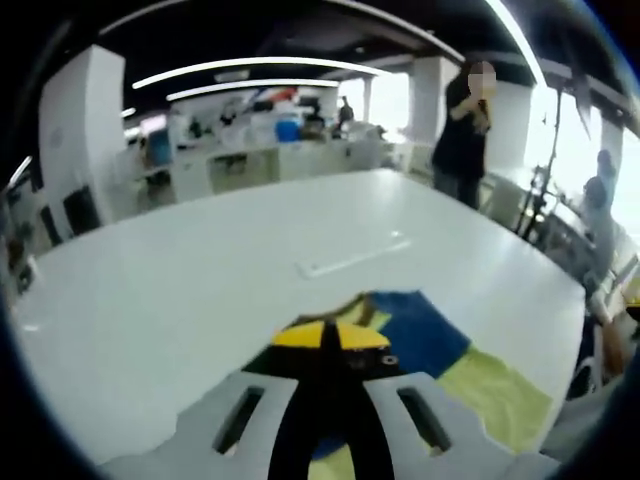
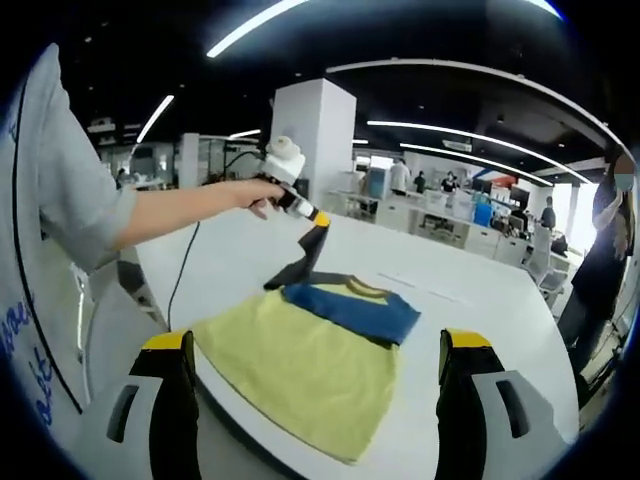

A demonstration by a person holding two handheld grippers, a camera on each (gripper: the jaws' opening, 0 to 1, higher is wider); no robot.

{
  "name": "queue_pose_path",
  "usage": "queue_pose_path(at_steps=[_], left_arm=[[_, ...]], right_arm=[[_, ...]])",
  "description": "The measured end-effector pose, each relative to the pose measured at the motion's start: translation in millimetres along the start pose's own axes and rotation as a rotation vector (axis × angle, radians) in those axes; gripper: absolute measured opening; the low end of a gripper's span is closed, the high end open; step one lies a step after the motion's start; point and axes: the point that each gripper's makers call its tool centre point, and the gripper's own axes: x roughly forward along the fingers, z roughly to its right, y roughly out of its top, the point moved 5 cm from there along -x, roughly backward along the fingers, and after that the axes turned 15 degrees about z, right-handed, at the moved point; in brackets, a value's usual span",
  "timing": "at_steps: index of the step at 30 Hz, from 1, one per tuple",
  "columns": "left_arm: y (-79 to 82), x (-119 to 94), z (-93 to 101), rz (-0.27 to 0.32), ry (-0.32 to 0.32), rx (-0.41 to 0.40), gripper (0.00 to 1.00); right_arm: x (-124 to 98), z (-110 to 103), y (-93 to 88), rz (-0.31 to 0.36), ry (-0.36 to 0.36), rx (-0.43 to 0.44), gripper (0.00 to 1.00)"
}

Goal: Fold the garment on the visible template until the final outline fits inside the template.

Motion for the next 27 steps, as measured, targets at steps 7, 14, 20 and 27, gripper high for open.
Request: queue_pose_path(at_steps=[7, 14, 20, 27], left_arm=[[-3.9, 15.0, 11.6, -0.016, -0.017, 0.005, 0.0], [-6.6, 28.6, 19.0, -0.028, -0.028, 0.0, 0.0], [-8.8, 41.3, 30.1, -0.039, -0.049, 0.003, 0.0], [-14.8, 58.1, 43.6, -0.06, -0.076, 0.003, 0.0]], right_arm=[[-4.1, 5.8, -1.5, 0.0, -0.008, 0.0, 1.0], [-4.4, 7.4, -4.3, -0.001, -0.005, 0.008, 1.0], [-4.1, 10.1, -7.9, -0.012, -0.008, 0.014, 1.0], [-4.9, 14.4, -11.7, -0.022, -0.02, 0.022, 1.0]])
